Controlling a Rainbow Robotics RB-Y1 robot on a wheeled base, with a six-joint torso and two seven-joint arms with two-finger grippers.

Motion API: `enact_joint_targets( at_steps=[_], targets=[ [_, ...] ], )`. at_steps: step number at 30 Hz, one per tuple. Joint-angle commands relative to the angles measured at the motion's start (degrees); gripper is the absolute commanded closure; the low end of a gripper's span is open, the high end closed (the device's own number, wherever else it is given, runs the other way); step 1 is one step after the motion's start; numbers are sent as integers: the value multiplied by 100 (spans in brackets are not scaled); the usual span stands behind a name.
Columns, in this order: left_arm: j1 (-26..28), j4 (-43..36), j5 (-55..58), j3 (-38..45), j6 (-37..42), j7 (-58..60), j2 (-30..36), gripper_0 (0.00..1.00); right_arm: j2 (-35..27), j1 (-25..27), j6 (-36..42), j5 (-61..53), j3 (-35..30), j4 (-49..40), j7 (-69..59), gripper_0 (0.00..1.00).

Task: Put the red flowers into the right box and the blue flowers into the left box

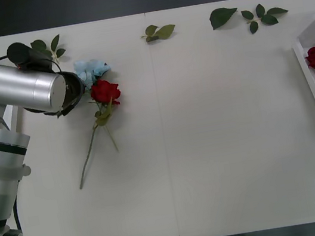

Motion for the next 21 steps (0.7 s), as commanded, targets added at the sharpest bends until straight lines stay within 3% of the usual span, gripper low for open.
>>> enact_joint_targets(
  at_steps=[1,9,17,19,20,21],
  targets=[
    [-173,156,-88,-40,-328,-65,96,8,-58,-82,86,-343,-114,-261,-90,0],
    [-190,868,-378,-304,-1190,-118,-71,8,83,-91,113,-1319,-123,-990,-82,0],
    [-436,1976,-827,-480,-2297,-205,-431,8,610,-91,-212,-2286,-123,-1588,68,0],
    [-480,2222,-888,-577,-2622,-223,-458,16,777,-91,-318,-2382,-123,-1816,340,0],
    [-498,2318,-888,-638,-2737,-241,-458,38,856,-91,-379,-2549,-123,-1878,498,0],
    [-498,2380,-897,-691,-2807,-249,-449,67,918,-91,-414,-2813,-123,-1895,674,0]
  ],
)
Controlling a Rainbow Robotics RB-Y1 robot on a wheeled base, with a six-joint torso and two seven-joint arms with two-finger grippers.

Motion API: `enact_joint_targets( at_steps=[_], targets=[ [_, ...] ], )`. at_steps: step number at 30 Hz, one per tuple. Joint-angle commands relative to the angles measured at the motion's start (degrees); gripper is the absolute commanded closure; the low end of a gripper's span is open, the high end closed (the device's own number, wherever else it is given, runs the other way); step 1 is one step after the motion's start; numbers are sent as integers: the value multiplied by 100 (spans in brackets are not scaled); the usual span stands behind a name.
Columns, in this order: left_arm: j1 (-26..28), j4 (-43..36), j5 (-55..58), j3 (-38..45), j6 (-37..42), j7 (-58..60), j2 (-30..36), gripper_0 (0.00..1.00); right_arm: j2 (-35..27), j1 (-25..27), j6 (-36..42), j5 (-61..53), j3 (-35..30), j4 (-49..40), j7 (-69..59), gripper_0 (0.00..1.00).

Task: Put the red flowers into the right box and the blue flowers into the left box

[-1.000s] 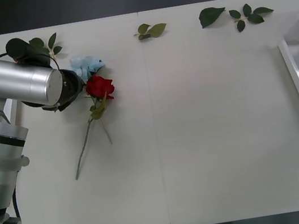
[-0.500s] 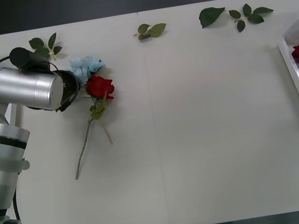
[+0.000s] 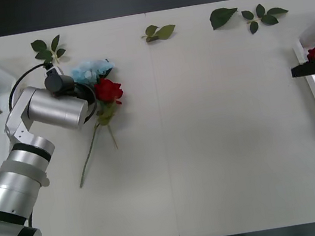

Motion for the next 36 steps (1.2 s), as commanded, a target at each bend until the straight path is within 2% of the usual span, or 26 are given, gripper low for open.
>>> enact_joint_targets(
  at_steps=[1,2,3,9,14,17,23,32,36],
  targets=[
    [-212,229,21,-291,-359,-207,-18,82,210,-90,-143,-682,-120,-292,754,0],
    [-212,229,21,-300,-350,-216,-18,98,237,-90,-143,-875,-120,-292,921,0],
    [-212,229,30,-309,-350,-225,-18,100,263,-90,-143,-1165,-120,-292,1167,0],
    [-203,211,144,-309,-298,-277,-18,100,263,-90,77,-2378,-111,-292,2257,0],
    [25,-264,768,-300,-166,-321,202,100,316,-81,498,-3169,-120,-292,3189,0],
    [377,-1116,1207,-177,353,-383,483,100,465,-72,797,-3591,-111,-292,3760,0],
    [957,-2329,1849,386,1249,-866,747,100,781,-28,1219,-3837,-111,-319,4630,0],
    [1352,-3252,2728,1590,2515,-1859,747,100,887,270,1263,-4198,-6,-714,5201,0],
    [1388,-3410,3229,2108,3104,-2141,720,100,905,385,1193,-4286,12,-916,5237,0]
  ],
)
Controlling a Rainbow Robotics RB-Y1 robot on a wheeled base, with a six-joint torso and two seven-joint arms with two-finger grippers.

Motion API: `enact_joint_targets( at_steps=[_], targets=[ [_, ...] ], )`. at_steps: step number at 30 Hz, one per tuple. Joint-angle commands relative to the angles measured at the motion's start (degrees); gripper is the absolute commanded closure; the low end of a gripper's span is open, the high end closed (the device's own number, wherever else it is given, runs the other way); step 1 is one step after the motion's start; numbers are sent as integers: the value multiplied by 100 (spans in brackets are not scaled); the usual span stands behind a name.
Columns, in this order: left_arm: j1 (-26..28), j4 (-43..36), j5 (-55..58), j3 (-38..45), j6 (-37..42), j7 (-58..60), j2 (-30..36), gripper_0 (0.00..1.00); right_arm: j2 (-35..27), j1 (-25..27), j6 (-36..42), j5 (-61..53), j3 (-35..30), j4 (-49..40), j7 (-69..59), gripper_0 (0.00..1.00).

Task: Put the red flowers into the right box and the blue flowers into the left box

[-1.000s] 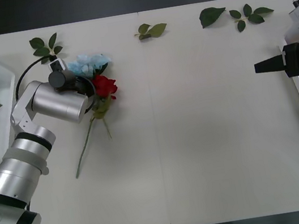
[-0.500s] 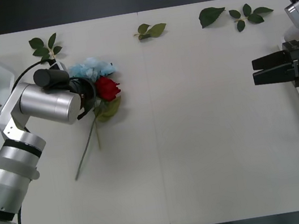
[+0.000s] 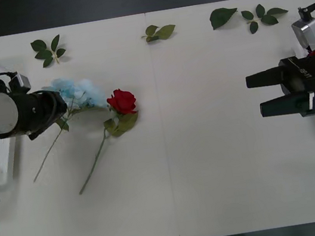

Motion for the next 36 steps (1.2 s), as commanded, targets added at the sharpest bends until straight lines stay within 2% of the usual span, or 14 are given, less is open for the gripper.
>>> enact_joint_targets(
  at_steps=[1,7,11,12,14,15,16,17,29,32,36],
  targets=[
    [-20,-346,649,610,660,-454,64,100,-31,95,-119,-104,2,-380,230,0],
    [-99,-707,1062,1181,1468,-613,108,100,119,200,-224,-104,28,-556,265,0],
    [-108,-812,1071,1242,1530,-700,126,100,207,200,-224,-104,46,-556,291,0],
    [-108,-812,1053,1251,1530,-736,135,92,216,200,-233,-104,46,-556,300,0],
    [-108,-812,1018,1278,1530,-797,135,37,242,200,-242,-104,54,-556,309,0],
    [-108,-812,1009,1286,1530,-824,135,26,242,200,-242,-104,46,-556,309,0],
    [-108,-812,1027,1313,1530,-850,135,9,242,200,-242,-104,54,-556,309,0],
    [-108,-812,1036,1330,1530,-876,135,1,242,200,-242,-104,46,-556,300,0],
    [-108,-812,1449,1717,2031,-1949,135,0,242,200,-330,-104,54,-556,309,0],
    [-81,-812,1633,1699,2268,-2247,152,0,242,200,-339,-104,54,-556,309,0],
    [103,-812,1844,1506,2180,-2564,231,0,242,200,-356,-121,46,-556,309,0]
  ],
)
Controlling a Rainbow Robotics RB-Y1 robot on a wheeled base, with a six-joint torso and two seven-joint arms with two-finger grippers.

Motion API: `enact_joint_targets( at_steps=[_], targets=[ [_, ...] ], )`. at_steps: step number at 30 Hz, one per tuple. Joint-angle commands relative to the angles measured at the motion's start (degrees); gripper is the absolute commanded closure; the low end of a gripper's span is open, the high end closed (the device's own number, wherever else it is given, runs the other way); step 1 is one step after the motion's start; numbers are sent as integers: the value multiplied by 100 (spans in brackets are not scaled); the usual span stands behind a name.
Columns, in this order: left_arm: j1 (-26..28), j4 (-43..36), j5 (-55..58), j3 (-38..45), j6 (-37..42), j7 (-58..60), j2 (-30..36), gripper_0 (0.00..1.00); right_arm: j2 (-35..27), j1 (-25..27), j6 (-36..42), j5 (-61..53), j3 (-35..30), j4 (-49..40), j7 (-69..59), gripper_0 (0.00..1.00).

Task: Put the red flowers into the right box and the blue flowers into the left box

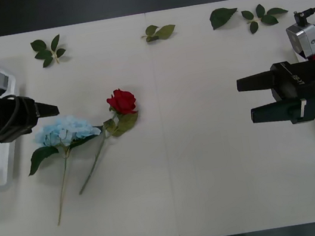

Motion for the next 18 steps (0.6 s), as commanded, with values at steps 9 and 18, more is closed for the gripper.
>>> enact_joint_targets(
  at_steps=[9,18],
  targets=[
    [1107,-612,370,-936,-1183,-1057,618,0,-17,-34,-62,-86,48,-148,191,0],
    [1679,-928,529,-1068,-1535,-1620,1207,0,-17,-34,-62,-86,48,-148,191,0]
  ],
)
